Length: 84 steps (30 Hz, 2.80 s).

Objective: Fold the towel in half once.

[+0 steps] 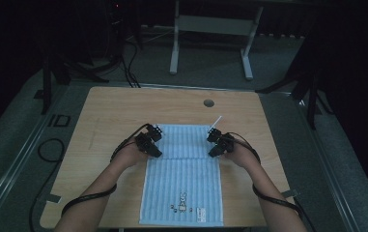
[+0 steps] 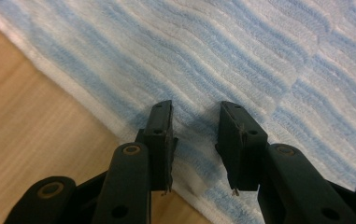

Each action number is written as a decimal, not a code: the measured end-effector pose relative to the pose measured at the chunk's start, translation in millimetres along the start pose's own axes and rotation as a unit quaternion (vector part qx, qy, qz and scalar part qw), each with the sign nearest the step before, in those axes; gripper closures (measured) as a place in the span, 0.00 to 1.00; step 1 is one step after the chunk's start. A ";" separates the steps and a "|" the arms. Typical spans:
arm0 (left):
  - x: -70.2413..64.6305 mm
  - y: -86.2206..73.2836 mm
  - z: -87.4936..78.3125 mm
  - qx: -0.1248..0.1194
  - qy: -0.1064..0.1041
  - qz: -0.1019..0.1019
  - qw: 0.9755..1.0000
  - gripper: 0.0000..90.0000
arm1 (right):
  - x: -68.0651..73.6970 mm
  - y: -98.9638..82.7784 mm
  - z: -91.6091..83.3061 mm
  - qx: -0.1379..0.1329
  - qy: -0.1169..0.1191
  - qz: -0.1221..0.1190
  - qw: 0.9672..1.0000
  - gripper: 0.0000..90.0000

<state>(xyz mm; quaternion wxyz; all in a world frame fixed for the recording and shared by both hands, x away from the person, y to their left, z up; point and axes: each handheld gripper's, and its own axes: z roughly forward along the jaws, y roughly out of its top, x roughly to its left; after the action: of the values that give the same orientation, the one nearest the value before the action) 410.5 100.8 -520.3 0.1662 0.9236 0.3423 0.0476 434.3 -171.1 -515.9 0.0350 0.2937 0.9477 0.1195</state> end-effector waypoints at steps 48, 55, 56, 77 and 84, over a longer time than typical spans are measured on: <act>71.4 46.1 21.7 -0.024 0.077 -0.099 0.992 0.52 | -84.0 59.2 18.5 -0.010 -0.060 0.146 0.987 0.67; 72.8 42.8 21.3 -0.034 0.048 -0.109 0.992 0.60 | -70.0 63.3 18.7 0.004 -0.056 0.105 0.993 0.93; 70.0 43.5 21.2 -0.036 0.043 -0.103 0.993 0.68 | -68.6 63.6 18.7 0.007 -0.059 0.103 0.993 0.93; 62.0 65.6 -65.8 -0.115 0.078 -0.066 0.988 0.93 | -70.1 62.1 -68.3 -0.087 -0.093 0.088 0.988 0.94; 58.5 92.0 -114.9 -0.141 0.121 -0.050 0.981 0.93 | -76.5 77.2 -114.1 -0.109 -0.131 0.084 0.982 0.94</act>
<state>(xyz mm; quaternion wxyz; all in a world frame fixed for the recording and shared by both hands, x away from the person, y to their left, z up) 488.6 104.8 -382.5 0.2541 0.8598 0.3957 0.1989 524.2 -176.2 -386.6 0.1806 0.3802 0.8881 0.1847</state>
